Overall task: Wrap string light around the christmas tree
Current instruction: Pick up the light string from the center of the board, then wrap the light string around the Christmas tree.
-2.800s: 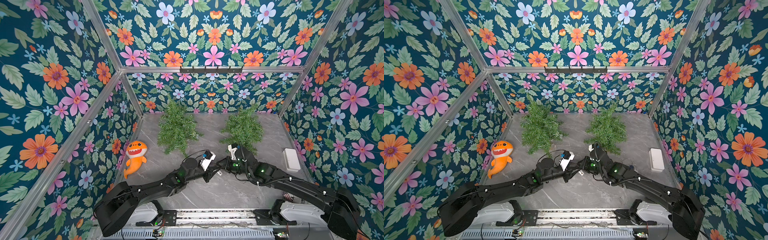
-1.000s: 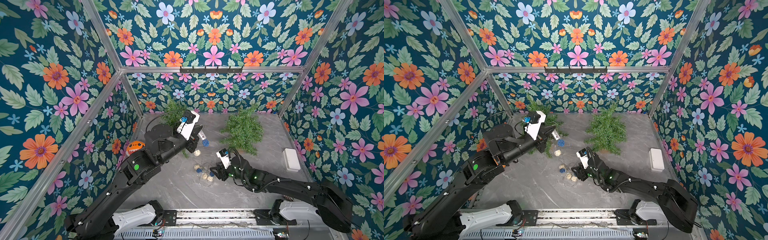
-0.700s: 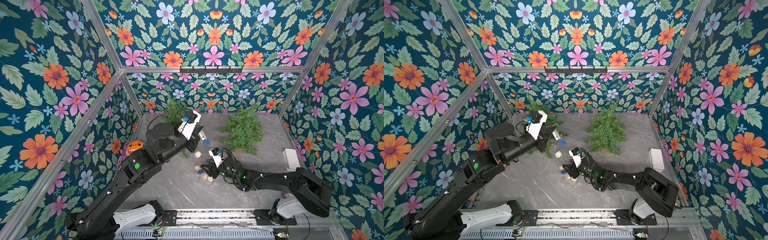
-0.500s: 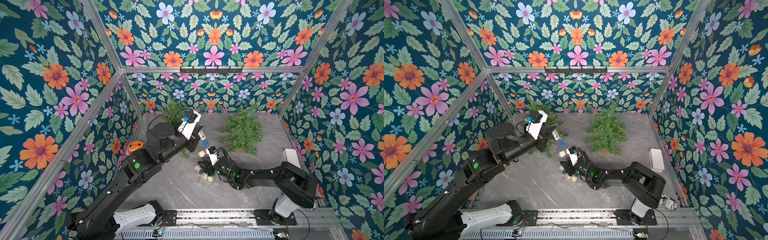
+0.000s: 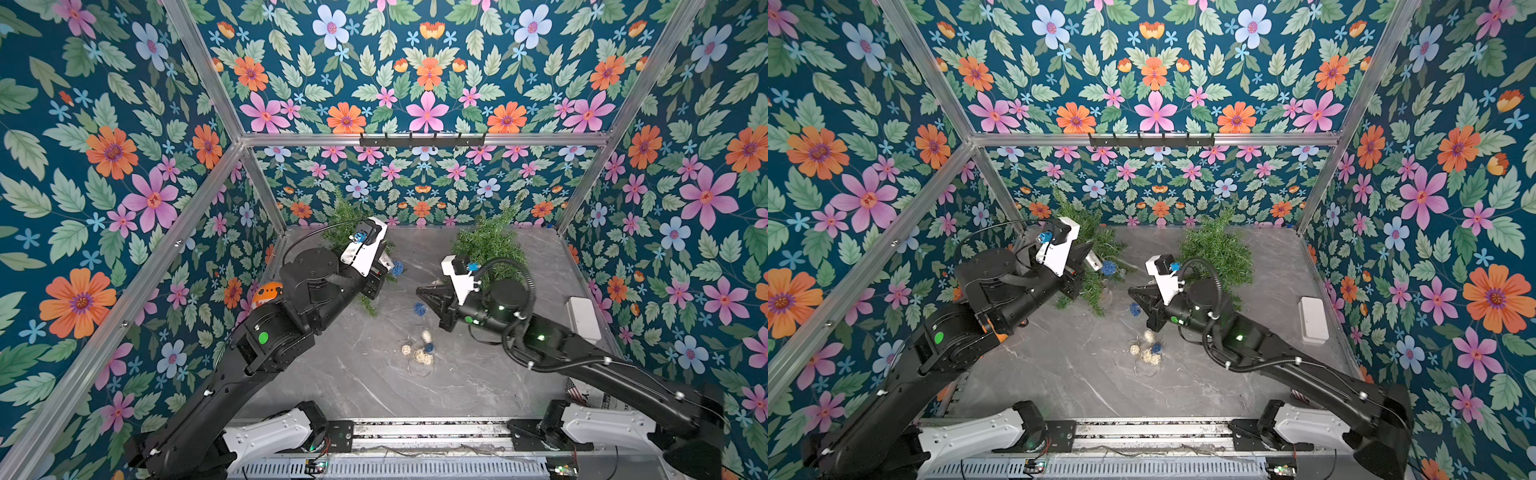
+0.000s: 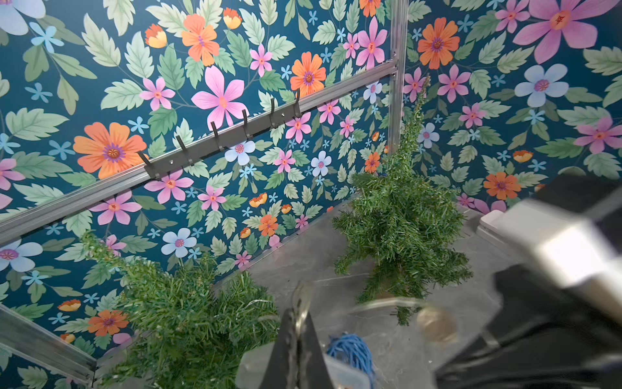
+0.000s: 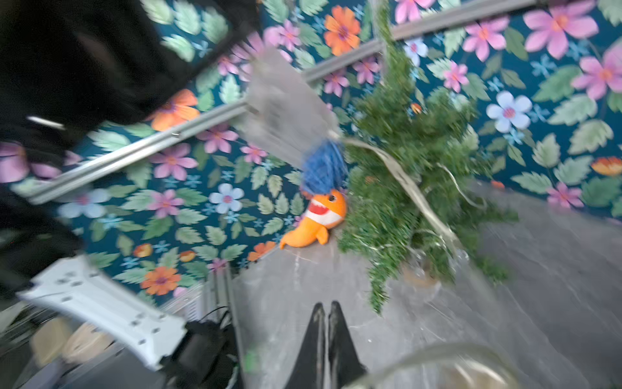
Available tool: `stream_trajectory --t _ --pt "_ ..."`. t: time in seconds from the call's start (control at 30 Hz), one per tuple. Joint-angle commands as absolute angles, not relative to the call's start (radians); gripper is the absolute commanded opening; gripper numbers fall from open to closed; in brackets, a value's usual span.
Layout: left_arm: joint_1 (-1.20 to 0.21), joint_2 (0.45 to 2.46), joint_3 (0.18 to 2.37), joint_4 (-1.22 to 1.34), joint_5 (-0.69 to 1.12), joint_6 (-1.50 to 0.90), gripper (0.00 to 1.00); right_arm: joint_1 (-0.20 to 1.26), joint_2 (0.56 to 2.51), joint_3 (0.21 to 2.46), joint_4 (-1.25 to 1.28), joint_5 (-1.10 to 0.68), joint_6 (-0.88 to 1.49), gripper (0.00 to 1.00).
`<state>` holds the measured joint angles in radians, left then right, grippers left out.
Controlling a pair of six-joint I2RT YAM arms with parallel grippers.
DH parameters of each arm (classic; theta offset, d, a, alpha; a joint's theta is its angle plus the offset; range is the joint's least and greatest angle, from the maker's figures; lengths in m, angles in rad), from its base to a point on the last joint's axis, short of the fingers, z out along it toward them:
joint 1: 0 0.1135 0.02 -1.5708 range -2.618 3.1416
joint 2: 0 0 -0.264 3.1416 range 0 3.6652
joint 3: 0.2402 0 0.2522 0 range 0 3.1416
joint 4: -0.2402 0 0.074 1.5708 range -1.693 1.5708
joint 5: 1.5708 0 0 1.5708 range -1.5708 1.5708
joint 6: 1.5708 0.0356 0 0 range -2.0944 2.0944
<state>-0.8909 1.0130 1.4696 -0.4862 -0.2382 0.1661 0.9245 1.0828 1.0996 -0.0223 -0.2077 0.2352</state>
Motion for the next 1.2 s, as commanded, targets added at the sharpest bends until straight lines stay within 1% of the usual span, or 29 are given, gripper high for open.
stream_trajectory --t 0.0,0.07,0.17,0.27,0.37,0.53,0.6,0.7,0.77,0.87,0.93,1.03,1.17 --pt "-0.891 1.002 1.468 -0.402 -0.261 0.193 0.00 0.914 1.078 1.216 -0.548 -0.225 0.146 0.00" --pt "-0.891 0.999 1.471 -0.384 -0.264 0.194 0.00 0.904 1.046 1.264 -0.617 -0.221 0.142 0.00" --pt "-0.891 1.003 1.486 -0.373 -0.259 0.198 0.00 0.848 0.994 1.359 -0.702 -0.232 0.165 0.00" --pt "-0.891 1.015 1.476 -0.356 -0.256 0.208 0.00 0.801 0.979 1.405 -0.853 -0.179 0.148 0.00" --pt "-0.890 1.037 1.427 -0.318 -0.226 0.224 0.00 0.772 0.973 1.356 -0.968 -0.105 0.161 0.00" --pt "-0.881 1.154 1.373 -0.265 -0.137 0.245 0.00 0.759 0.939 1.216 -1.029 0.033 0.238 0.00" --pt "-0.854 1.209 1.370 -0.246 -0.102 0.243 0.00 0.727 0.919 1.189 -1.045 0.055 0.252 0.00" --pt "-0.791 1.290 1.365 -0.199 -0.011 0.213 0.00 0.637 0.891 1.144 -1.042 -0.015 0.274 0.00" --pt "-0.754 1.337 1.364 -0.169 0.031 0.193 0.00 0.607 0.890 1.120 -1.041 -0.040 0.279 0.00" --pt "-0.703 1.400 1.354 -0.108 0.101 0.163 0.00 0.606 0.904 1.101 -1.032 -0.037 0.274 0.00" --pt "-0.689 1.449 1.360 -0.077 0.135 0.168 0.00 0.606 0.905 1.081 -0.984 -0.069 0.280 0.00" --pt "-0.684 1.530 1.397 -0.080 0.147 0.200 0.00 0.606 0.920 1.042 -0.902 -0.132 0.307 0.00" --pt "-0.663 1.632 1.442 -0.073 0.155 0.218 0.00 0.606 0.948 1.000 -0.830 -0.163 0.330 0.00"
